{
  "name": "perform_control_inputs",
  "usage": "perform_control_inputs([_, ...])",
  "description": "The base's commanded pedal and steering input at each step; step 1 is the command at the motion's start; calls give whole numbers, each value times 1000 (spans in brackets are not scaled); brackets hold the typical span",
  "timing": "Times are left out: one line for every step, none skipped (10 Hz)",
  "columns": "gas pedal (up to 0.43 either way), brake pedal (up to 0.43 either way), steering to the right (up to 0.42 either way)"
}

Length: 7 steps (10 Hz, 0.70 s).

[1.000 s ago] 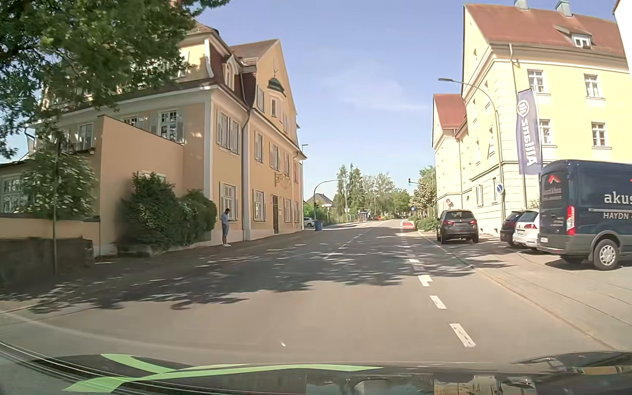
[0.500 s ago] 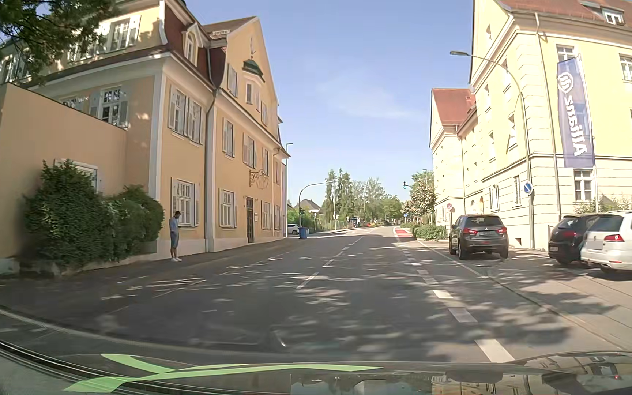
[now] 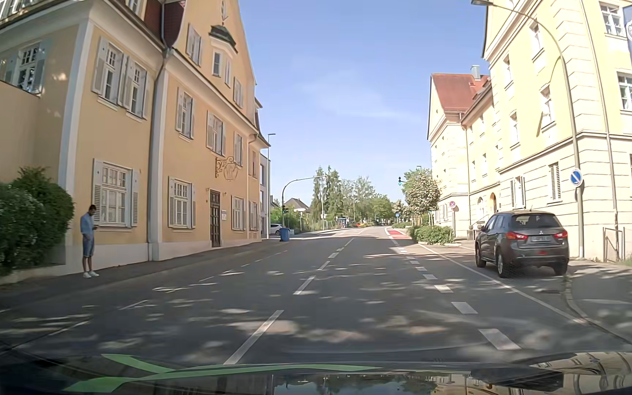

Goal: Follow the waypoints while adhering to traffic rules and regulations

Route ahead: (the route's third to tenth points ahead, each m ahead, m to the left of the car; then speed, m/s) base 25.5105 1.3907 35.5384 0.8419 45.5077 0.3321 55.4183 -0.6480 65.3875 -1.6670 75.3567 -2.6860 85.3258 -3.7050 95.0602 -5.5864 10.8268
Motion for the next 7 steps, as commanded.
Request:
perform_control_inputs([98,0,13])
perform_control_inputs([110,0,12])
perform_control_inputs([110,0,12])
perform_control_inputs([110,0,12])
perform_control_inputs([110,0,12])
perform_control_inputs([110,0,12])
perform_control_inputs([110,0,12])
